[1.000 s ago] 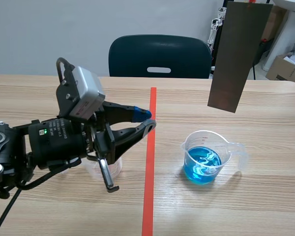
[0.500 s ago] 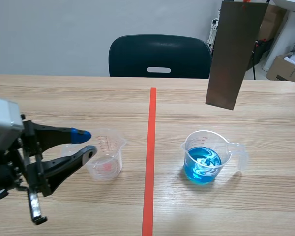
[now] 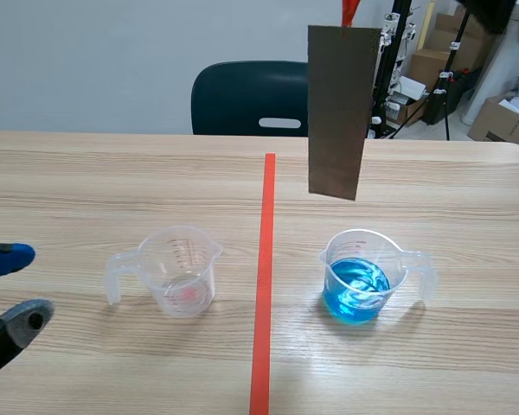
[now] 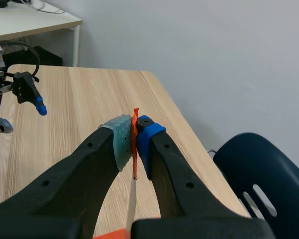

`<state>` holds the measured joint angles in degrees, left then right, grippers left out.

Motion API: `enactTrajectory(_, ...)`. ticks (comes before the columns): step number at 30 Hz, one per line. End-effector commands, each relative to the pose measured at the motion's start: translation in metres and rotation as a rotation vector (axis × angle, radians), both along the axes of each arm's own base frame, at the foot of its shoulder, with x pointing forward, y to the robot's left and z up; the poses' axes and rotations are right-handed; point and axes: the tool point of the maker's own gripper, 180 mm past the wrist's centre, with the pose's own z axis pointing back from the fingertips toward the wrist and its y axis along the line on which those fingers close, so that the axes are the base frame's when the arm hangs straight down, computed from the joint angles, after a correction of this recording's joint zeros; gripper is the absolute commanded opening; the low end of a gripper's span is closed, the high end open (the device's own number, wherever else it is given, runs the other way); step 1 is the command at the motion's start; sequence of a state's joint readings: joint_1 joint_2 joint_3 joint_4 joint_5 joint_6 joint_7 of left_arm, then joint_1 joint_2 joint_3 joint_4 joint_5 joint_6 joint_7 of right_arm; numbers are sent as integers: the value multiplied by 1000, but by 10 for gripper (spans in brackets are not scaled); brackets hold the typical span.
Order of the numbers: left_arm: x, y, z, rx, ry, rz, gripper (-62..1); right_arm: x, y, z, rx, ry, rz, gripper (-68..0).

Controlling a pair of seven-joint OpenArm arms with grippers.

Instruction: Do the redox reaction experiment. move the plate over the left beaker

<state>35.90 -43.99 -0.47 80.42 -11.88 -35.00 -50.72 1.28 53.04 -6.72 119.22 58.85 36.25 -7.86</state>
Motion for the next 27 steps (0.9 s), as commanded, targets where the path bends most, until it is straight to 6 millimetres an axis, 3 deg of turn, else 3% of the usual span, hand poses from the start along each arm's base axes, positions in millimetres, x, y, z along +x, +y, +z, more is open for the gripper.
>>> enactTrajectory(1,-1,2,12,-46,-23,15,-157,2,2,11,29,-31,-6,-673)
enactTrajectory(6,-12,19,18,-73,-27,77,-112,4,13,12,37,-35,8,-673)
enactTrajectory(27,-52,73,42,-43,-40,201,-67,24,60,19,86,-48,16,-673)
